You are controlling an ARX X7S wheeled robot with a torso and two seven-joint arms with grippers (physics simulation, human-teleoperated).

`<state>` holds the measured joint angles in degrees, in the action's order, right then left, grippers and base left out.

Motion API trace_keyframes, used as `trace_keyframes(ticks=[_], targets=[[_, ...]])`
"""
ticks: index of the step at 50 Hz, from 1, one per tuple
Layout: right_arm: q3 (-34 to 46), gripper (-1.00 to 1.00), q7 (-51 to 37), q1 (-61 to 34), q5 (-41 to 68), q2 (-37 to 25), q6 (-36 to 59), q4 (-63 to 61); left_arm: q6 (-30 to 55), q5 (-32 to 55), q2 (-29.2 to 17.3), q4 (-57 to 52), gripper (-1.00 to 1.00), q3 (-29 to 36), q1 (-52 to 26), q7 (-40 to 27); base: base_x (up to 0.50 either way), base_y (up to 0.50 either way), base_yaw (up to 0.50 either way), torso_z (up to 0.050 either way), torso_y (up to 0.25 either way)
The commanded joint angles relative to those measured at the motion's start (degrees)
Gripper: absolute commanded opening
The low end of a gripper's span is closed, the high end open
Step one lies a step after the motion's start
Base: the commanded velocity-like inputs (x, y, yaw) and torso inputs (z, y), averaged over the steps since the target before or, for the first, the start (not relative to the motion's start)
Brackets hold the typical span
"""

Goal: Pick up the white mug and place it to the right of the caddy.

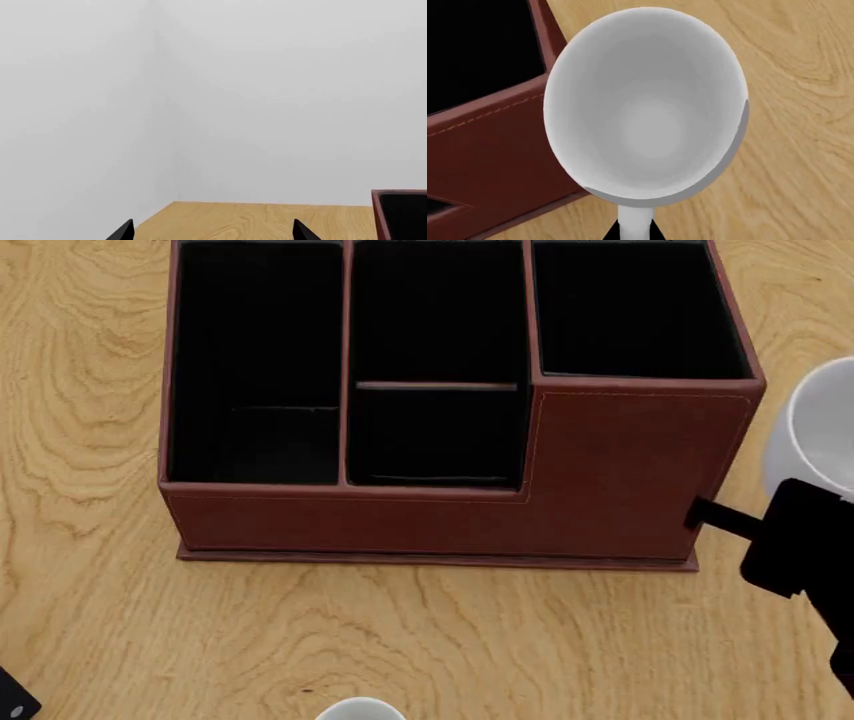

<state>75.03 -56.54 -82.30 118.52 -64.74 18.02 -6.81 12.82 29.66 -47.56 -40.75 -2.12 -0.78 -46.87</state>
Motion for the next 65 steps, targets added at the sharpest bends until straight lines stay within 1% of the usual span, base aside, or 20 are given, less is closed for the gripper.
trace_keyframes(ticks=[1, 24, 46, 65], targets=[[-0.1, -1.0, 1.1, 0.9, -2.2, 1.3, -0.5, 2.3, 0.1, -0.1, 0.2, 0.3, 1.0, 0.4, -0.4, 0.2, 0.0, 0.0, 0.0, 0.0, 0.0], [0.6, -1.0, 1.8, 2.8, -2.9, 3.5, -1.5, 6.3, 0.7, -0.1, 0.1, -0.2, 1.0, 0.2, -0.3, 0.0, 0.0, 0.0, 0.0, 0.0, 0.001], [1.7, -1.0, 5.2, 3.9, -4.1, 8.4, -1.3, 14.4, 1.4, -0.4, 0.5, 0.3, 1.0, 1.2, -1.4, 0.1, 0.0, 0.0, 0.0, 0.0, 0.0], [2.6, -1.0, 7.8, 4.3, -5.5, 11.9, -0.8, 21.0, 1.8, -0.5, 0.3, -0.2, 1.0, 0.8, -0.8, -0.2, 0.0, 0.0, 0.0, 0.0, 0.001]])
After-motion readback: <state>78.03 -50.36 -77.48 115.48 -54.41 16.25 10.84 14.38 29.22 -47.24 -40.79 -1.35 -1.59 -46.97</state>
